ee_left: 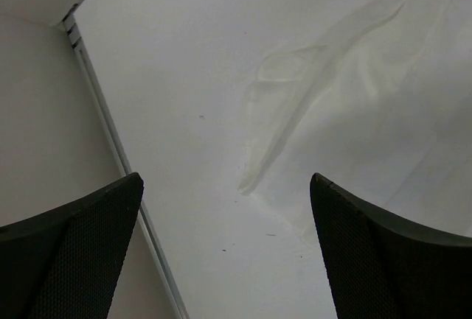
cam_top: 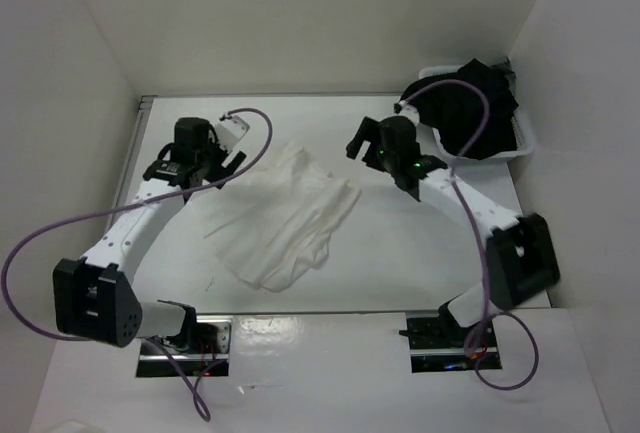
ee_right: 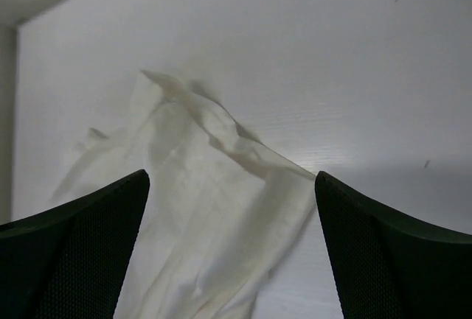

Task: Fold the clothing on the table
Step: Move the skirt to the center of the board, then flatten the skirt out

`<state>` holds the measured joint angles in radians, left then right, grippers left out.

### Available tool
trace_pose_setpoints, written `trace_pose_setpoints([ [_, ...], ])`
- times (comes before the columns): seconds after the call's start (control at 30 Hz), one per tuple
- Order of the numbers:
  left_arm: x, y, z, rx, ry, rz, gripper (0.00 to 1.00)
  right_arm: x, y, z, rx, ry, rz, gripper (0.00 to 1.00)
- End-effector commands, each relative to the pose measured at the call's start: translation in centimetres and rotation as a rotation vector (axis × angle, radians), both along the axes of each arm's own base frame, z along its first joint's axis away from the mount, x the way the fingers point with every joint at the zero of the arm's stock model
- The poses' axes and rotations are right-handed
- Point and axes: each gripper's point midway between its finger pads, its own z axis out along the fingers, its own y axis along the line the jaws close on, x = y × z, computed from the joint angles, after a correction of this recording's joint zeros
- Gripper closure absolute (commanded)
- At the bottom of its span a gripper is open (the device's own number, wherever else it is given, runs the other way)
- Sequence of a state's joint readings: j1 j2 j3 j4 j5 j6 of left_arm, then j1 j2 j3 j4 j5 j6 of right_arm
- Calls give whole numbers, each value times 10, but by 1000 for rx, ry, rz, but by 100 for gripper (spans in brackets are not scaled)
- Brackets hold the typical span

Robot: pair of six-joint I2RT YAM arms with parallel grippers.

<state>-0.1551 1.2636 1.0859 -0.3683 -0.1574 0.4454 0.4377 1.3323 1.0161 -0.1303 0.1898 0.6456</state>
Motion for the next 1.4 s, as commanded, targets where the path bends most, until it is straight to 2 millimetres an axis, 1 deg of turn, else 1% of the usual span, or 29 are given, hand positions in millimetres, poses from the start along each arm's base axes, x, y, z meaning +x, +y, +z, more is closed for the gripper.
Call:
trace_pose_setpoints([
  [0.0,15,-1,-36,141,64,-60,0,4,10,-121,-85,345,44,4],
  [0.07,20,-6,-55,151,101,-102,0,5,23,-135,-34,352,83,7],
  [0.1,26,-4,-57,142,91,-87,0,2,25,-141,-17,368,86,7],
  [0.13,29,-5,-71,139,128,-84,0,-2,17,-152,-1,396,55,8],
  [0.17,34,9,-76,123,142,-27,0,0,11,-155,12,397,32,8],
  [0.23,41,20,-95,116,191,22,0,-7,3,-168,31,419,23,12],
  [0.3,51,31,-108,130,192,50,0,-8,10,-172,42,417,67,14],
  [0.37,51,37,-125,166,218,61,0,-6,15,-178,43,432,90,14],
  [0.4,52,43,-139,182,237,72,0,-12,16,-185,43,477,103,15],
  [0.47,51,50,-151,199,257,81,0,-16,22,-190,47,494,126,17],
  [0.5,53,50,-158,200,263,80,0,-26,19,-199,51,525,112,20],
  [0.6,51,50,-173,203,286,78,0,-36,16,-193,69,529,98,26],
  [0.67,48,50,-183,188,315,67,5,-39,19,-191,76,536,97,28],
  [0.73,48,49,-191,164,337,62,22,-45,16,-198,54,572,76,32],
  [0.77,48,47,-191,157,337,55,35,-45,13,-198,57,592,37,36],
  [0.8,47,47,-195,149,345,63,65,-46,7,-196,49,606,-11,40],
  [0.83,47,47,-195,149,345,63,74,-50,-7,-195,11,618,-80,43],
  [0.87,48,47,-194,140,346,72,82,-46,-8,-169,41,549,-95,44],
  [0.93,46,46,-190,121,344,91,91,-56,-14,-155,71,512,-119,44],
  [0.97,51,44,-179,95,325,115,98,-64,-16,-140,75,479,-115,43],
  [1.0,54,45,-175,91,311,131,98,-65,-9,-139,88,477,-89,41],
  [1.03,62,44,-165,81,291,138,97,-64,-6,-139,93,474,-69,39],
  [1.1,71,43,-166,71,290,147,86,-63,12,-143,118,466,1,35],
  [1.13,76,42,-163,65,289,141,65,-63,14,-155,113,494,7,34],
  [1.17,90,41,-150,61,257,141,46,-59,20,-156,127,491,23,34],
  [1.2,97,40,-144,50,244,150,32,-51,26,-153,141,478,36,34],
  [1.27,105,37,-128,32,232,150,18,-49,31,-172,127,529,28,34],
  [1.3,113,36,-100,14,170,158,12,-46,33,-175,118,551,24,36],
  [1.37,110,29,-76,2,138,137,3,-46,31,-196,91,597,8,38],
])
